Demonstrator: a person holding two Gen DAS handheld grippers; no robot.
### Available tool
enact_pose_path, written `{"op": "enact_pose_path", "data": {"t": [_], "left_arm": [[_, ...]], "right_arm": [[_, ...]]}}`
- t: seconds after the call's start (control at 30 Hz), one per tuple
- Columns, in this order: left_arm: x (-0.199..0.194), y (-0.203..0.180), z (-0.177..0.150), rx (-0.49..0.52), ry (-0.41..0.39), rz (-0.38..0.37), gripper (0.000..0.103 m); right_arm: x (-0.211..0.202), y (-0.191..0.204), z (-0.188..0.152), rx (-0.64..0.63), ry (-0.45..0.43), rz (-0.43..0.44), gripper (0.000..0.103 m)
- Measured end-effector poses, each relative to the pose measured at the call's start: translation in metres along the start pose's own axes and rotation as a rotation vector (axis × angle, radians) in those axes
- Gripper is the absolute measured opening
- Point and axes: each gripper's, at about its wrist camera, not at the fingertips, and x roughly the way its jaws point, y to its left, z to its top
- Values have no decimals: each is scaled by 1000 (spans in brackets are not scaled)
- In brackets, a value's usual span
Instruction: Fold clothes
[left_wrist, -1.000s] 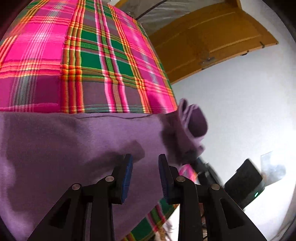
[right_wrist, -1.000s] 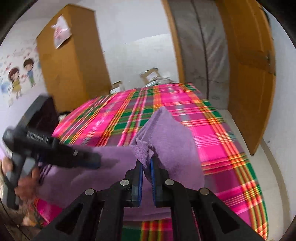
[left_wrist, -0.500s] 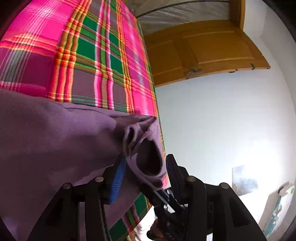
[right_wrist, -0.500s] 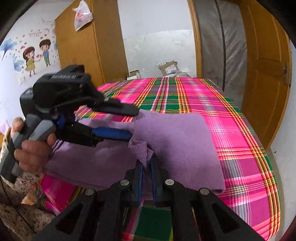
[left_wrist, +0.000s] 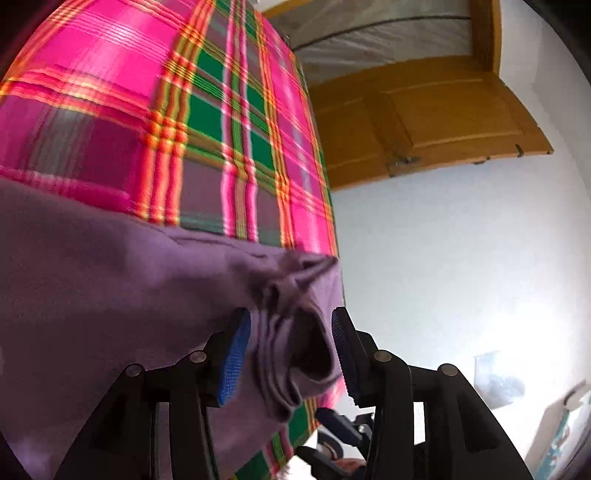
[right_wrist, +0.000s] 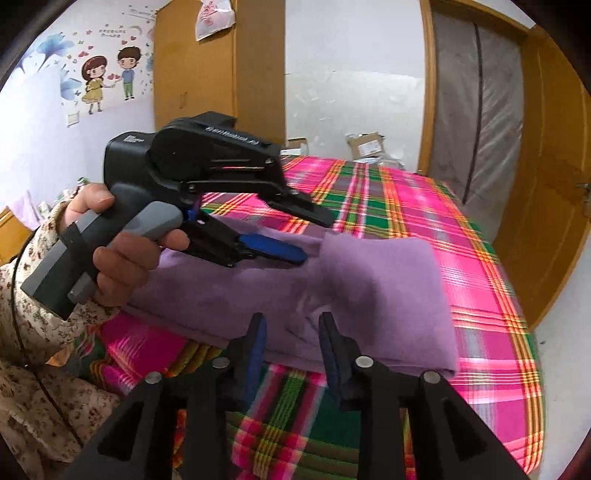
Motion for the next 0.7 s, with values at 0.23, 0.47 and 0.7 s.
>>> {"op": "enact_pose_path", "data": {"t": [0.23, 0.47, 0.7], "left_arm": [[2, 2, -2, -3, 16, 17, 47], [-4, 6, -1, -7, 21, 19, 47], [-2, 6, -1, -6, 20, 26, 47]], "right_arm": [[15, -14, 9, 81, 16, 3, 33], [18, -24, 8, 165, 34, 48, 9], [-7, -29, 10, 220, -28, 153, 8]]}}
